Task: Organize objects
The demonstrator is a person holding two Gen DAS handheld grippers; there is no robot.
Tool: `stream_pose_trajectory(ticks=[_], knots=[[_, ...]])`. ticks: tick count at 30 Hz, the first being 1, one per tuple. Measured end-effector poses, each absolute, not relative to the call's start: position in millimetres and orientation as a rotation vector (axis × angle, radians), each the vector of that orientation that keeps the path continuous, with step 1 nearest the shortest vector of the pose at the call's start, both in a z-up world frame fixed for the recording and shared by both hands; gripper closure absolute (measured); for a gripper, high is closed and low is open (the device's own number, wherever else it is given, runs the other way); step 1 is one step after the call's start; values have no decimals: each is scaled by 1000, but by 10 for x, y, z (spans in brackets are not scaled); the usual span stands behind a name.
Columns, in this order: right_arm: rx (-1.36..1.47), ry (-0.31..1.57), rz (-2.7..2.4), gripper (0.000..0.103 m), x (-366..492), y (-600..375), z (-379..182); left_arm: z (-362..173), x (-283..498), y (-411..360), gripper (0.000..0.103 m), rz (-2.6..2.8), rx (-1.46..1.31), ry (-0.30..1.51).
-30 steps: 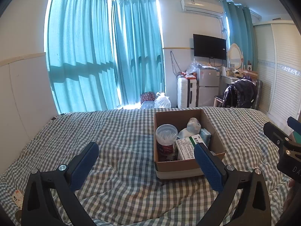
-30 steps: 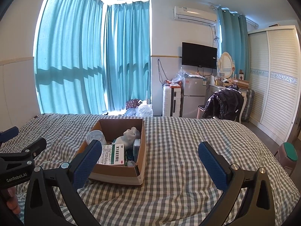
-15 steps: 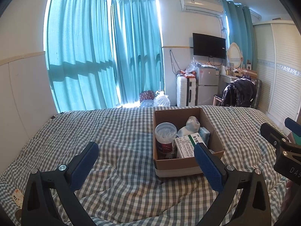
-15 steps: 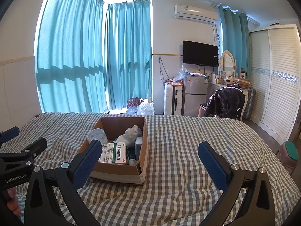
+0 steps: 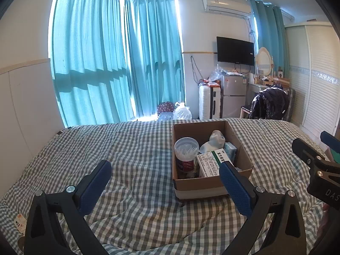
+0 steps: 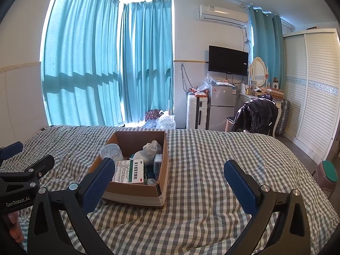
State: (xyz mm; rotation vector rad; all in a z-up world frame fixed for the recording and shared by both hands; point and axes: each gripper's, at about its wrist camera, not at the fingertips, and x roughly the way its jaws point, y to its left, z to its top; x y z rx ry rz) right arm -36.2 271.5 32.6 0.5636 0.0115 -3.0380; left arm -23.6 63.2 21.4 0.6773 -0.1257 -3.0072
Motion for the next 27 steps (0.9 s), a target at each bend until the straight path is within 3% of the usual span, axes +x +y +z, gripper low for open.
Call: stream_pose_trajectory(ticks=[27], knots=[[576,23,-3043,0,-405,2731,299,186,-248,584,0,-2995,701,-124]])
